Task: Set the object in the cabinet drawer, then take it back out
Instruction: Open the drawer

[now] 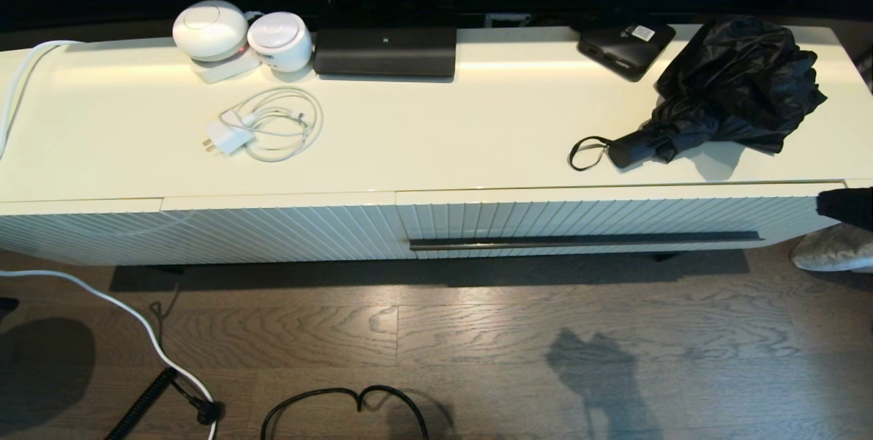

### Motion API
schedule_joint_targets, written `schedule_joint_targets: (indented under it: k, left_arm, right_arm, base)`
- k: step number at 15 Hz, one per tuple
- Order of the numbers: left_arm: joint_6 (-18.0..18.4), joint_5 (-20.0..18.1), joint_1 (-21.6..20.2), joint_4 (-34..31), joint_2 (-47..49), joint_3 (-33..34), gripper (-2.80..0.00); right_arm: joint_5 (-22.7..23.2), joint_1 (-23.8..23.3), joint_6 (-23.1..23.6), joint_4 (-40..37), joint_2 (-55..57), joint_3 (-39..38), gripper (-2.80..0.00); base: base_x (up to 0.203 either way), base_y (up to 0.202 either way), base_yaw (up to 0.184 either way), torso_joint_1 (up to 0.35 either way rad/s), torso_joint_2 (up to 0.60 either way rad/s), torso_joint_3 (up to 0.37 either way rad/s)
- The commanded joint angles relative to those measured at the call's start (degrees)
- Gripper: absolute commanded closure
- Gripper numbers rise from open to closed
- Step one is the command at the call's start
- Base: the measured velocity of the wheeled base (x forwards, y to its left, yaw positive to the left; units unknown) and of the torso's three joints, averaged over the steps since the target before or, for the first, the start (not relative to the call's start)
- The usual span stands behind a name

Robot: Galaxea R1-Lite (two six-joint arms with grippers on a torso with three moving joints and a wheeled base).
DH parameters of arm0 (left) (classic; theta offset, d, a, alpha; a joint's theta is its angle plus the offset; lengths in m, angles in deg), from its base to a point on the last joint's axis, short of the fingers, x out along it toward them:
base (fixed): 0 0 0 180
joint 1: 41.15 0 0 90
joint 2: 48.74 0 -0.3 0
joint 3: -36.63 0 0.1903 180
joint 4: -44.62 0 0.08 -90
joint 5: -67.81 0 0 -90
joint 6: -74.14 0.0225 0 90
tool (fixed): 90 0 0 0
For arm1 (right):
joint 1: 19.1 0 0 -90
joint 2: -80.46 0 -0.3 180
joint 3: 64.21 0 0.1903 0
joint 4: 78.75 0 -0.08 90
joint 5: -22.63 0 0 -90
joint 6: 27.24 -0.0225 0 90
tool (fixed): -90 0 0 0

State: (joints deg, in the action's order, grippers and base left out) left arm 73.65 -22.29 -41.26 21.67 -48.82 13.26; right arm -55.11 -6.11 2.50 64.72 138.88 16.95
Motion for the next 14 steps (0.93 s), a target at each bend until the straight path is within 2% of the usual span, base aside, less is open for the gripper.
schedule_joint_targets:
  k: [1,2,5,9,12,14]
  left_arm:
    - [-0.04,0.01,0.02,0.02,-0.10,0.00,0.00]
    - [-0.04,0.01,0.02,0.02,-0.10,0.00,0.00]
    - [0.01,0.01,0.02,0.02,-0.10,-0.05,0.00]
    - [-0.04,0.01,0.02,0.02,-0.10,-0.02,0.00]
    - [-0.04,0.01,0.02,0.02,-0.10,0.00,0.00]
    - [0.00,0.01,-0.04,0.02,-0.10,0.00,0.00]
  right_arm:
    - [-0.77,2.86,0.91,-0.43,8.71,4.33,0.00]
    - [-1.72,3.89,2.52,-0.98,10.98,6.19,0.00]
    - [-4.66,6.63,15.34,-5.16,15.39,8.39,0.00]
    - [-7.23,6.66,31.17,-6.48,18.99,6.16,0.00]
    - [-7.41,6.11,38.50,-5.70,22.39,6.03,0.00]
    - [-7.78,6.16,42.09,-0.68,24.80,3.88,0.00]
  base:
    - [0.000,0.000,0.000,0.000,0.00,0.000]
    - [0.000,0.000,0.000,0.000,0.00,0.000]
    - [0.000,0.000,0.000,0.000,0.00,0.000]
    - [0.000,0.000,0.000,0.000,0.00,0.000]
    - [0.000,0.000,0.000,0.000,0.00,0.000]
    - [0.000,0.000,0.000,0.000,0.00,0.000]
